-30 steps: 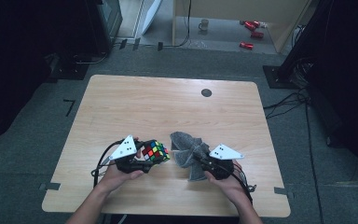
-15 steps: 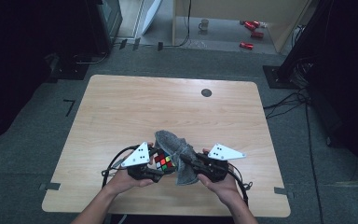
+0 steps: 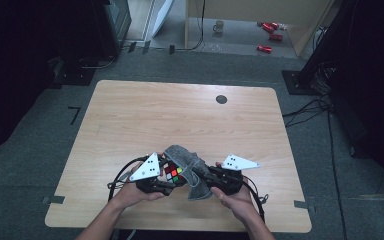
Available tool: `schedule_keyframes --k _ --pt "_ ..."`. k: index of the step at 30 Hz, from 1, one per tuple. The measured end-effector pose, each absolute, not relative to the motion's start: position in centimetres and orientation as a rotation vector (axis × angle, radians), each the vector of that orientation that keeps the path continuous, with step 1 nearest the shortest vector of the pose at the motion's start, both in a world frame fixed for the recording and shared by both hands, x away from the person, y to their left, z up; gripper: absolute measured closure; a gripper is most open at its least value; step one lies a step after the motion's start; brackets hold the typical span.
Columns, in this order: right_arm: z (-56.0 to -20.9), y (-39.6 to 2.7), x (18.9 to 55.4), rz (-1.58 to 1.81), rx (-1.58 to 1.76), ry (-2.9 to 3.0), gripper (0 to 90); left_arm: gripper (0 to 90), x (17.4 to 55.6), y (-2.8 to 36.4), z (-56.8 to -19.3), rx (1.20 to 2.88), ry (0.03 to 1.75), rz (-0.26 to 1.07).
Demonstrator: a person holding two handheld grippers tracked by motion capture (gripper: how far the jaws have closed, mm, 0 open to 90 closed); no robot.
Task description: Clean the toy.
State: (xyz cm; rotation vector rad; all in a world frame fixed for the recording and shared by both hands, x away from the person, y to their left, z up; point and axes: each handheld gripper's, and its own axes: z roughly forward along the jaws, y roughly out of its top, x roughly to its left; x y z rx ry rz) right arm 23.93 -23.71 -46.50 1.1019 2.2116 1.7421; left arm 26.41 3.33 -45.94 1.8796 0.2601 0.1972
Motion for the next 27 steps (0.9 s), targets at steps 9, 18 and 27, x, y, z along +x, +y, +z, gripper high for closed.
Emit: schedule_keyframes --k 9,18,27 --pt "-45.8 -23.4 23.5 1.815 1.078 2.199 73.7 35.3 26.2 2.9 -46.1 1.897 0.251 0.210" --pt "-45.1 -23.2 23.1 1.839 1.021 2.198 73.6 35.3 26.3 3.2 -45.9 1.881 0.263 0.212" --pt "-48.1 -24.4 24.5 1.686 1.182 2.208 73.5 35.3 27.5 6.1 -44.1 1.708 0.351 0.192"
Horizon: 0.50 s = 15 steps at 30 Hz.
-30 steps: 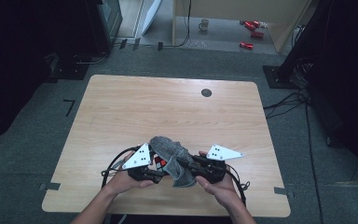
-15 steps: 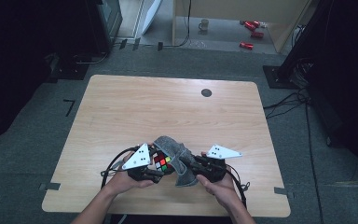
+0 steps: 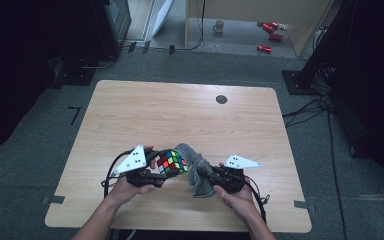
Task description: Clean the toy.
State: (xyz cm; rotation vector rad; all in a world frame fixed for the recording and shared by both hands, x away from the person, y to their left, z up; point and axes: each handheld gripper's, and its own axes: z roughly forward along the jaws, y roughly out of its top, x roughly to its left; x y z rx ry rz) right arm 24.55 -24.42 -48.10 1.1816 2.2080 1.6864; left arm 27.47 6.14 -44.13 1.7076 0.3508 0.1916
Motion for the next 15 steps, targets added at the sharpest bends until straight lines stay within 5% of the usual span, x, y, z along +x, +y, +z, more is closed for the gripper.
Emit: schedule_keyframes --k 15 --pt "-47.4 -22.9 23.3 1.845 1.021 2.184 73.4 35.3 27.0 5.2 -44.1 1.694 0.329 0.135"
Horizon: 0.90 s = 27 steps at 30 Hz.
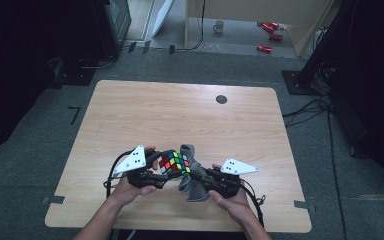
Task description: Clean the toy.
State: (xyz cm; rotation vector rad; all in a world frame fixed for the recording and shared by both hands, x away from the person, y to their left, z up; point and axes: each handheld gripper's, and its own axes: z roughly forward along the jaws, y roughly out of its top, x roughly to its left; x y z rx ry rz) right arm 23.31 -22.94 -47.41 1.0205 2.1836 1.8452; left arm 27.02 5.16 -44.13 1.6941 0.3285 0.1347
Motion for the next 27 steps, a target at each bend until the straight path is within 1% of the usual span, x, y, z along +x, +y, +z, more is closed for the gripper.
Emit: schedule_keyframes --k 5,9,11,16,22,27 --pt "-47.8 -21.1 22.7 1.744 0.938 2.279 73.4 35.3 27.1 5.3 -44.2 1.688 0.332 0.126" --pt "-47.0 -22.8 23.2 1.846 1.020 2.159 73.4 35.3 27.1 5.5 -44.2 1.683 0.334 0.121" --pt "-47.0 -23.0 23.1 1.848 1.026 2.150 73.4 35.3 27.1 5.3 -44.2 1.685 0.331 0.117" --pt "-48.1 -21.0 22.7 1.776 0.942 2.299 73.1 35.3 27.1 5.5 -43.9 1.659 0.343 0.123" --pt "-49.1 -19.3 22.2 1.801 0.939 2.362 73.0 35.3 27.3 5.7 -43.9 1.618 0.378 0.119" --pt "-48.8 -19.5 22.1 1.870 0.970 2.278 73.1 35.3 27.4 6.1 -43.7 1.593 0.397 0.130"
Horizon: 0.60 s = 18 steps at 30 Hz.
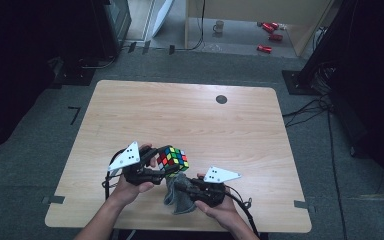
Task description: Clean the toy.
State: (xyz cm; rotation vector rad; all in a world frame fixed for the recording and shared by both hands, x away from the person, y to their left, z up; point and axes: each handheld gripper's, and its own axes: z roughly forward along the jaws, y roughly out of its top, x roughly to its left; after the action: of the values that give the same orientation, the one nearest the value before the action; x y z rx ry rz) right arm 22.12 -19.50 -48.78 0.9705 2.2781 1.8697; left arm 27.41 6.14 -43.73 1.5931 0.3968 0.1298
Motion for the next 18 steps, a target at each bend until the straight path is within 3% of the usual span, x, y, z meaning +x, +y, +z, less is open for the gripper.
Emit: schedule_keyframes --k 11,18 --pt "-48.7 -19.4 21.9 1.825 0.983 2.252 73.1 35.3 27.3 5.7 -43.9 1.617 0.390 0.138" --pt "-47.1 -22.1 22.6 1.891 1.038 2.104 73.0 35.3 27.3 5.7 -44.1 1.627 0.390 0.133"
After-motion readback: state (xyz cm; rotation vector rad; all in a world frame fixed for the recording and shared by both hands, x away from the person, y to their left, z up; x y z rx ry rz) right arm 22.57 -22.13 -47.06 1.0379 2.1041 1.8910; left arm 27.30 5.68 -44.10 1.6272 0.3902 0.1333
